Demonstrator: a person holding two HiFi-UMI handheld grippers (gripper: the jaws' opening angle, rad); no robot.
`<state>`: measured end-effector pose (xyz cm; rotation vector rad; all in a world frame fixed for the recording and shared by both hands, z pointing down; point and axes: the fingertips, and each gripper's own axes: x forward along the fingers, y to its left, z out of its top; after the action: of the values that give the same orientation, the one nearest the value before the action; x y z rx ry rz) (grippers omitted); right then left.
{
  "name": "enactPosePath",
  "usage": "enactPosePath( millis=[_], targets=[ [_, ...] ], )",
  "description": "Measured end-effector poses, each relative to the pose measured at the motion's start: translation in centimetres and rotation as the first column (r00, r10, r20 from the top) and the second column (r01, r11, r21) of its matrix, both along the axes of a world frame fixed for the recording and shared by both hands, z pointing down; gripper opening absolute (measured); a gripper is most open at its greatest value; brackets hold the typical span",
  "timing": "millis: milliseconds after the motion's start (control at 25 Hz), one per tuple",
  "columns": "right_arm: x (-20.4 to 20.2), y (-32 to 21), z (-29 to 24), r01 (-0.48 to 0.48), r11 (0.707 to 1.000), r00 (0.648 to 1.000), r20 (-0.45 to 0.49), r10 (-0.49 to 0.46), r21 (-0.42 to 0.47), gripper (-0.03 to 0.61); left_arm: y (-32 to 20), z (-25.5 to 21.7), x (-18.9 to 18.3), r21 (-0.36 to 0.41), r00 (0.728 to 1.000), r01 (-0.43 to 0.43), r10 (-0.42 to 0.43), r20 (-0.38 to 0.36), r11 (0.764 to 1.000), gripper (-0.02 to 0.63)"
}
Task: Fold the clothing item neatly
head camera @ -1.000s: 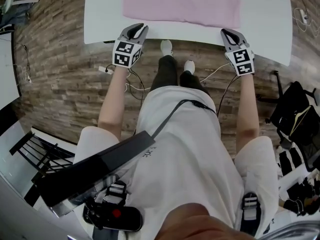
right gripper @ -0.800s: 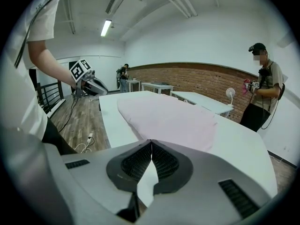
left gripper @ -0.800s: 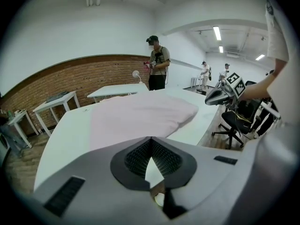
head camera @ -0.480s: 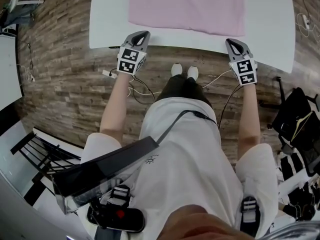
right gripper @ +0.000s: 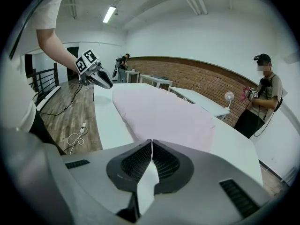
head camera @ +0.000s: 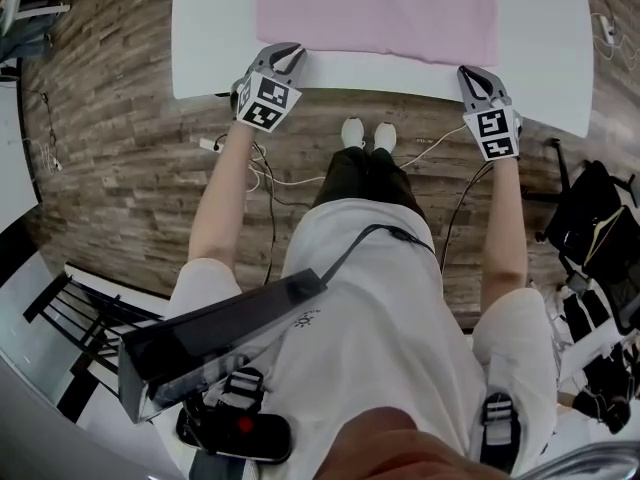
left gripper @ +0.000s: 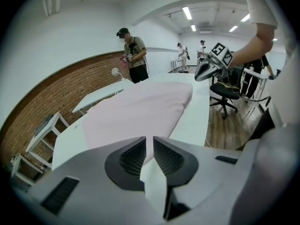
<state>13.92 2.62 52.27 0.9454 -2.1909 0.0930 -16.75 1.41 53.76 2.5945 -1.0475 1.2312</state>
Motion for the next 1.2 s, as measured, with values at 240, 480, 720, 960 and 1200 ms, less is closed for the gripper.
enactPosePath(
  millis=[240, 480, 720, 960, 1200],
  targets=[
    [-1.1, -0.8, 2.1, 0.042, 0.999, 0.996, -0.076, -0.044, -0.031, 0.017, -1.3, 2.8, -0.6, -0.029, 0.985, -0.099, 0.102, 0.14, 0.995, 0.083],
    [-2.6, -1.7, 3.9, 0.108, 0.992, 0.982, -0.147, -0.116, -0.065, 0.115, -1.1, 5.1, 0.7, -0.09, 0.961, -0.201, 0.215, 0.173, 0.975, 0.083],
    [-3.2, -3.2, 5.2, 0.145, 0.983, 0.972, -0.17, -0.164, -0.115, 0.114, -2.2, 6.3, 1.8, -0.139, 0.942, -0.25, 0.274, 0.197, 0.958, 0.098],
    [-3.0, -2.3, 5.4, 0.158, 0.975, 0.975, -0.13, -0.179, -0.156, 0.025, -2.1, 6.7, 1.9, -0.202, 0.938, -0.266, 0.301, 0.171, 0.943, 0.028],
    [-2.5, 0.6, 4.9, 0.177, 0.961, 0.977, -0.075, -0.197, -0.212, 0.023, 1.0, 5.6, 1.6, -0.271, 0.943, -0.286, 0.321, 0.091, 0.919, 0.023]
  ],
)
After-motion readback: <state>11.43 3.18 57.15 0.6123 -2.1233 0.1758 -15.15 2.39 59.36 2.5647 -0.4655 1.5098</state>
